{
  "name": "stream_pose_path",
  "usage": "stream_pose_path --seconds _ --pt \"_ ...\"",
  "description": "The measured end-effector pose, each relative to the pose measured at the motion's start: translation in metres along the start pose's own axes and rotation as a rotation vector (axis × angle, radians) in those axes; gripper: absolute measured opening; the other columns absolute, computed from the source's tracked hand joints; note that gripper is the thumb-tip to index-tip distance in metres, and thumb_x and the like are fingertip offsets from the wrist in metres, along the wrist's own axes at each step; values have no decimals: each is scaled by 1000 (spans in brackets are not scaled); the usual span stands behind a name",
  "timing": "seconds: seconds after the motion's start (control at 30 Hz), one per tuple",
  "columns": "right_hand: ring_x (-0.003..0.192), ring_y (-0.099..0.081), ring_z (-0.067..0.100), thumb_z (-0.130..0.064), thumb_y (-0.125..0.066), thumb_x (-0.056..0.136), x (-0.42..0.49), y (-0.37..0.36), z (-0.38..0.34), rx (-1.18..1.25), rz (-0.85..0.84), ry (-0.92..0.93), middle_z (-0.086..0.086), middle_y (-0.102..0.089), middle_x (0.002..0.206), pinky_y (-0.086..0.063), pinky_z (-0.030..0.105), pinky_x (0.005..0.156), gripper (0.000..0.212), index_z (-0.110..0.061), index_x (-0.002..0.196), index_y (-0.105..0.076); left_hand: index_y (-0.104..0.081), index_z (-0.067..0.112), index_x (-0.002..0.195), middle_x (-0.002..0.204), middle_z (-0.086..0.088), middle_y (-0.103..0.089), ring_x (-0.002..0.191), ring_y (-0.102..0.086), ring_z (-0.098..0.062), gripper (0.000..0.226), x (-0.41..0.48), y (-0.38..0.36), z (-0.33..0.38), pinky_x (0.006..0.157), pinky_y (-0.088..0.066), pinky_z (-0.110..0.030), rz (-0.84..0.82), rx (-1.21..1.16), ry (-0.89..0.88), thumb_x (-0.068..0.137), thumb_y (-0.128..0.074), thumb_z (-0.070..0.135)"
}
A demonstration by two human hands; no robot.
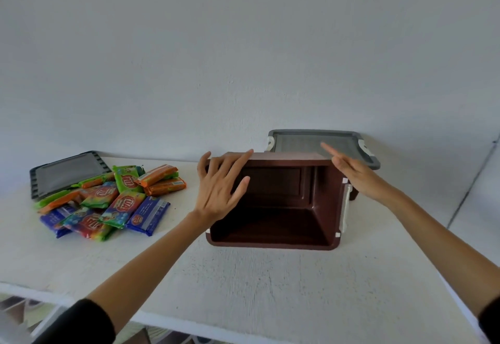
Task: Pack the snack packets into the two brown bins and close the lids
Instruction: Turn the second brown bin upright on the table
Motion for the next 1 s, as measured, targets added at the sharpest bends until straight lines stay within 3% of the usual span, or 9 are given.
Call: stream_pose_path --seconds 0.1,0.2,0.43,0.53,0.6,0.67,0.73,0.87,1.0 --pt "145 -11 17 -60 -24 88 -7 -15 5 -90 344 100 -6 -6 157 -17 39 116 68 -37 146 4 -25 28 144 145 -6 -28 132 -27 -22 54 -20 -8 -12 114 -3 -37 3 6 60 92 -31 42" --pt "145 0 18 -63 -28 89 -22 -46 16 -274 524 192 4 8 157 -17 38 114 74 -37 146 11 -3 35 147 152 -11 1 143 3 -29 67 -43 -23 -23 116 4 -46 -24 -21 195 91 -37 43" --pt "141 -16 30 -51 -44 87 -39 -73 33 -449 584 196 14 -7 152 -30 41 107 71 -32 147 -12 1 39 142 153 -19 13 142 -10 -38 80 -54 -24 -11 95 -46 -39 -94 -258 415 89 -59 29" --pt "134 -35 35 -44 -56 86 -40 -62 23 -452 622 152 22 -21 147 -47 40 94 67 -27 145 -30 -5 34 147 154 -15 13 141 -18 -37 78 -42 -20 -8 76 -56 -30 -101 -248 368 89 -57 31" --pt "120 -51 34 -39 -61 86 -39 -48 9 -501 667 72 22 -29 144 -55 38 78 62 -27 142 -37 -10 32 148 155 -13 9 137 -29 -35 73 -28 -16 -7 66 -52 -23 -138 -228 354 91 -54 32" --pt "112 -56 33 -42 -60 86 -35 -29 -5 -570 625 -49 19 -33 142 -54 37 76 62 -32 142 -36 -17 31 147 155 -13 3 122 -48 -33 65 -12 -13 -4 67 -51 -26 -242 -184 387 92 -52 33" --pt "121 -49 33 -49 -58 85 -28 -10 -8 -629 416 -230 17 -29 145 -49 40 87 67 -35 144 -30 -22 30 146 153 -14 -7 109 -56 -33 60 -1 -14 -1 76 -50 -33 -413 -134 419 93 -49 36" --pt "131 -39 34 -54 -57 83 -36 6 11 -660 81 -406 17 -33 147 -40 42 98 75 -33 146 -23 -18 29 148 148 -18 -21 121 -46 -37 68 -1 -28 12 94 -43 -41 -764 -61 377 90 -50 44" --pt "122 -46 33 -55 -51 87 -57 -1 26 -752 122 -472 17 -42 137 -44 39 92 71 -30 147 -23 -9 28 149 149 -20 -17 125 -41 -38 73 -5 -35 28 97 -42 -42 -844 5 350 90 -48 47"
Point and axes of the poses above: each hand's wrist, its own x-axis towards the middle knuckle, its own y-axis out of the back of the hand, z = x × y, the point moved 3 cm from there along x, towards the middle knuckle
